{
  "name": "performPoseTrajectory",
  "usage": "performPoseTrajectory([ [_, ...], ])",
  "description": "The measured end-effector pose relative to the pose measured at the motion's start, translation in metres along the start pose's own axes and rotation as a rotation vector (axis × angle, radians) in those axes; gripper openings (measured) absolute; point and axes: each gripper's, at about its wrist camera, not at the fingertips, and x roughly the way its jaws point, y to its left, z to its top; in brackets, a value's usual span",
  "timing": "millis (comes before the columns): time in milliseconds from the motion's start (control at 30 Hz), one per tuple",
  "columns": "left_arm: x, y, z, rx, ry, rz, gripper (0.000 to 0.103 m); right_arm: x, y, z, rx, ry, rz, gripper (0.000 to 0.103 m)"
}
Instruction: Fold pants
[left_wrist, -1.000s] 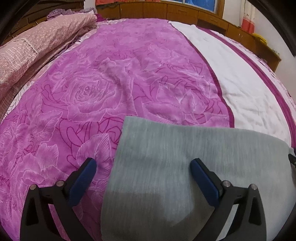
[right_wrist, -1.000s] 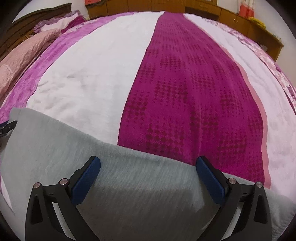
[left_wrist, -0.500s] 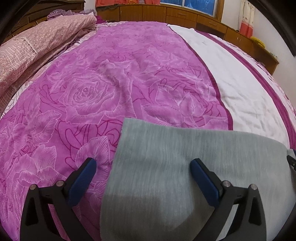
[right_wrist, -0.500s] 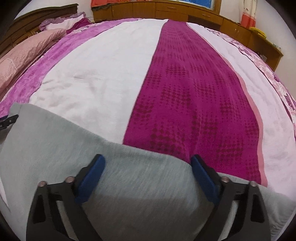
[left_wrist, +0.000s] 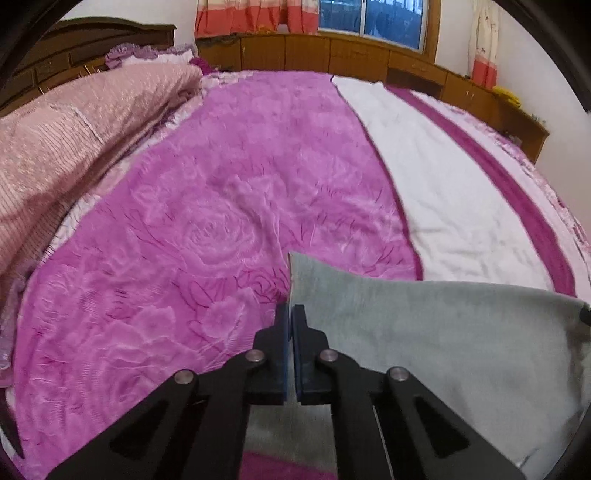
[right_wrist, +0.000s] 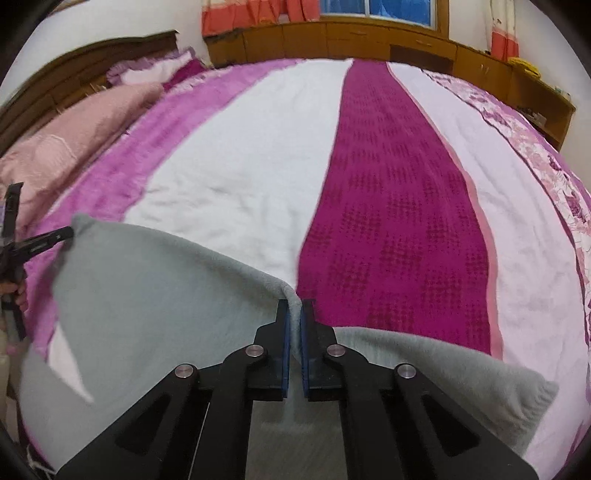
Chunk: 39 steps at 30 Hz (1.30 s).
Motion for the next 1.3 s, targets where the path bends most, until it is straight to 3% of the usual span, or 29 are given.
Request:
performPoseTrajectory([
  [333, -0.063, 0.007, -0.018, 0.061, -0.069, 0.051, 0.002, -0.074, 0.024, -0.024, -0.044, -0.085, 0.038, 0.0],
  [467, -0.092, 0.02, -0.035, 0.043, -0.09, 0.043, 0.002, -0.106, 0.029, -0.043, -0.05, -0.107, 0.059, 0.0],
  [667, -0.123, 0.03, -0.079, 0.031, -0.083, 0.042, 0.002, -0.131, 0.049, -0.084, -0.104, -0.068, 0.069, 0.0],
  [833, -0.135, 0.042, -0.122, -0.038, -0.038, 0.076, 0.003, -0.135, 0.06, -0.122, -0.105, -0.014, 0.083, 0.0],
  [1033, -0.135, 0.048, -0.167, -0.107, 0.067, 0.088, 0.016, -0.114, 0.057, -0.154, -0.036, 0.07, 0.102, 0.0],
  [1167, -0.147, 0.047, -0.188, -0.176, 0.081, 0.03, 0.018, -0.101, 0.055, -0.17, 0.004, 0.135, 0.075, 0.0],
  [1233, -0.152, 0.043, -0.194, -0.215, 0.081, -0.017, 0.026, -0.097, 0.055, -0.178, 0.015, 0.167, 0.059, 0.002],
  [1300, -0.152, 0.038, -0.195, -0.243, 0.096, -0.038, 0.042, -0.095, 0.054, -0.186, 0.029, 0.182, 0.055, 0.007],
])
